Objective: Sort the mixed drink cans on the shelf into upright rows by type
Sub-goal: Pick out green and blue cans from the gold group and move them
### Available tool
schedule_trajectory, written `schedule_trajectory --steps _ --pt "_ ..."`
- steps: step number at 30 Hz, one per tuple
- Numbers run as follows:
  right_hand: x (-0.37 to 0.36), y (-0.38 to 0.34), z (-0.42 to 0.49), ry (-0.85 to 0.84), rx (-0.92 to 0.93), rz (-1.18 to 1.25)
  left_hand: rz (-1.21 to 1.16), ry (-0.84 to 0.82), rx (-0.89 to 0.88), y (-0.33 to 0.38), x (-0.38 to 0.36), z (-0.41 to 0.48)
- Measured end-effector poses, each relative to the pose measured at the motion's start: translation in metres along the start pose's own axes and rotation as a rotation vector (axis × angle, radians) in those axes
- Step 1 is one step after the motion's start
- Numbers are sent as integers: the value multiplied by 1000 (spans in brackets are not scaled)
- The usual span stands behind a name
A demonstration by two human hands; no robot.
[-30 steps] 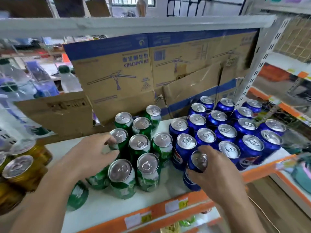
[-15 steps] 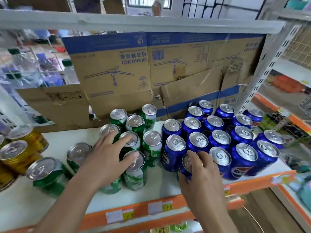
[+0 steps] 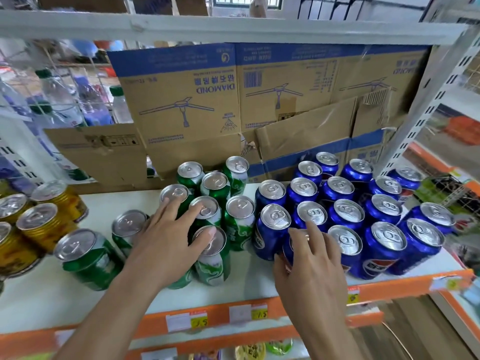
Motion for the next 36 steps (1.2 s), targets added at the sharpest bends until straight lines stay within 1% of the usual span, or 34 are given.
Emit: schedule_trajectory --steps 3,6,8,12,17,21,24,26,30,33,36 --pt "11 -10 3 83 2 30 26 14 -28 0 6 -9" --pt "13 -35 11 95 106 65 64 45 -10 -8 16 -21" --pt "7 -57 19 37 197 83 54 86 30 -17 27 -31" --pt "-1 -113 27 -135 364 22 79 191 145 -54 55 -62" --pt "2 -200 13 -297 558 58 115 293 330 -118 89 -116" --pt "9 -284 -21 -347 722 51 95 354 501 -185 111 -171" --pt "9 -350 -54 -303 844 60 136 334 591 -235 131 -208" --pt "10 -393 -77 -268 871 113 178 300 611 -268 143 -230" --pt "-2 -478 -119 -263 940 106 205 333 623 -337 158 -274" --pt "-4 -526 -144 -276 962 139 210 312 648 -386 171 -300" --pt "-6 -564 -161 -306 984 119 199 342 642 -424 183 -314"
Point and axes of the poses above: each hand's wrist, its own z-axis towards the middle knuckle, its own x-axis out of the back of the hand, y = z × x, the point moved 5 cm from there along z, towards the middle knuckle, and after that the axes turned 7 degrees about -z, right-handed, at the moved point
